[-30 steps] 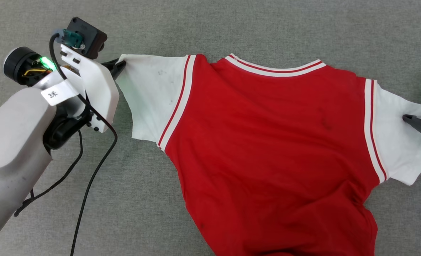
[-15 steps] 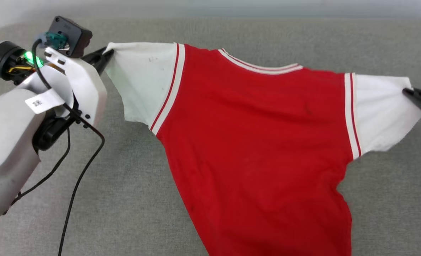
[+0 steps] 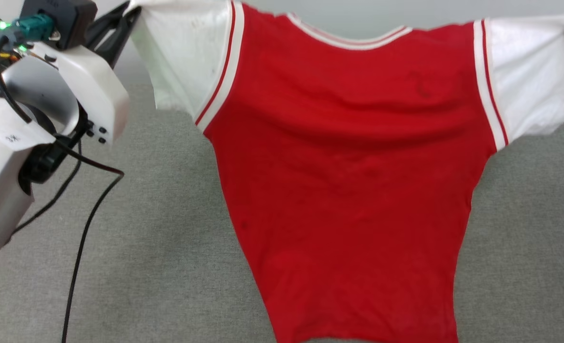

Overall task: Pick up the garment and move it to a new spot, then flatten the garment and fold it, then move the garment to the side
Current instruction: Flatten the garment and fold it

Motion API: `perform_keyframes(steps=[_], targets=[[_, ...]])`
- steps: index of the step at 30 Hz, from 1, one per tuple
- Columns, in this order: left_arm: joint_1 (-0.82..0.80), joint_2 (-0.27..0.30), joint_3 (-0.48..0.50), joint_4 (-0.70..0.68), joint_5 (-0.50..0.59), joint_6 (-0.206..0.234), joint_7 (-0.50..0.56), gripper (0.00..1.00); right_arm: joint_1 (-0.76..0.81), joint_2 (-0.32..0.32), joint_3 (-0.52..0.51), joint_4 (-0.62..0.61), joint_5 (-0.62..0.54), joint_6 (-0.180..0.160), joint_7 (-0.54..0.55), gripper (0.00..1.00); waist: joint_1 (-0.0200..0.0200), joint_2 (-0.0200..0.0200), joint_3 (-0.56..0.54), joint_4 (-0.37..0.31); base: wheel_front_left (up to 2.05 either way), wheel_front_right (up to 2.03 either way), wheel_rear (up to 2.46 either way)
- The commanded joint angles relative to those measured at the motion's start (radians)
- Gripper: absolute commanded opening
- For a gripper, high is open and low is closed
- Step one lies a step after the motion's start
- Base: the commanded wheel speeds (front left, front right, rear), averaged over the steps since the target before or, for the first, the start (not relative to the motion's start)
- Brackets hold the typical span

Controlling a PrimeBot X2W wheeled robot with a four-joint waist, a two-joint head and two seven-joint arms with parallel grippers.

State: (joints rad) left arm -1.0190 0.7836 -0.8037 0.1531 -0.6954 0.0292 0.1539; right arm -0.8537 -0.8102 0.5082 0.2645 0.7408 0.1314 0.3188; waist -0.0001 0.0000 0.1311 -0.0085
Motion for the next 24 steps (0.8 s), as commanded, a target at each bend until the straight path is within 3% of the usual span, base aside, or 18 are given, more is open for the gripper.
perform_keyframes(steps=[1, 12, 24], targets=[[-0.023, 0.006, 0.003, -0.009, 0.011, 0.003, 0.003, 0.00, -0.027, 0.009, -0.011, -0.005, -0.013, -0.001, -0.011, 0.00, 0.0001, 0.0000, -0.011, -0.007, 0.00, 0.00, 0.00], [-0.202, -0.060, 0.030, 0.046, 0.041, -0.016, -0.003, 0.00, -0.196, 0.057, -0.038, 0.023, -0.071, -0.001, -0.013, 0.00, 0.0001, 0.0000, 0.057, -0.021, 0.00, 0.00, 0.00], [-0.575, -0.188, 0.059, 0.287, 0.111, -0.079, -0.040, 0.00, -0.598, 0.118, 0.006, 0.216, -0.210, -0.001, -0.055, 0.00, 0.0001, 0.0000, 0.260, -0.027, 0.00, 0.00, 0.00]])
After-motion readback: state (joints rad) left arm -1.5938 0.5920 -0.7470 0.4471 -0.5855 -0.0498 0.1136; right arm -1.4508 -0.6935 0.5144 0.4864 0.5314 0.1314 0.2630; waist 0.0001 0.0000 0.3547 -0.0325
